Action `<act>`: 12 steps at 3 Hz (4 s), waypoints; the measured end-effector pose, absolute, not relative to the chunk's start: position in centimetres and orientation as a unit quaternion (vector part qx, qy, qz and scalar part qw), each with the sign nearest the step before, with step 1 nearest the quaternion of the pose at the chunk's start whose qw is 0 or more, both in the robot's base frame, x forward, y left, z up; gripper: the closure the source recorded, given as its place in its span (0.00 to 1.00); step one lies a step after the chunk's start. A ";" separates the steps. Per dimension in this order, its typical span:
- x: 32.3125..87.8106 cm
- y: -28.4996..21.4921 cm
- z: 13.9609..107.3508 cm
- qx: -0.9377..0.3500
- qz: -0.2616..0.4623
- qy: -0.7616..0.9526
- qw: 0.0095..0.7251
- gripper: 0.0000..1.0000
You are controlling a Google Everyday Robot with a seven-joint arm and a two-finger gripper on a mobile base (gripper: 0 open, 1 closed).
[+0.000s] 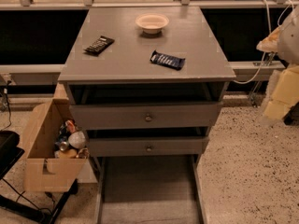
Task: Place rxbar blueberry into bottom drawer
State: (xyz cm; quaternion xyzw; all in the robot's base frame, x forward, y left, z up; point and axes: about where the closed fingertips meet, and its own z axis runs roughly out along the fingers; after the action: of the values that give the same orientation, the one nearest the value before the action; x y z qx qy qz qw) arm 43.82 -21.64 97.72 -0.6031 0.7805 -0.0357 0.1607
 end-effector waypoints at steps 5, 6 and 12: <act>65.7 -5.3 94.0 -0.538 0.204 0.673 0.465 0.00; 69.8 -3.3 93.5 -0.516 0.191 0.673 0.494 0.00; 77.1 -8.8 79.9 -0.421 0.142 0.826 0.346 0.18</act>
Offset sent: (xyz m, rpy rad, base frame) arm 0.1401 0.0766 -0.0166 0.5084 -0.0861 0.1457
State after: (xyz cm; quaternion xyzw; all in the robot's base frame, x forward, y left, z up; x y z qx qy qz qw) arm 77.08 -8.78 79.93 -0.4212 0.8262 0.1415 0.3463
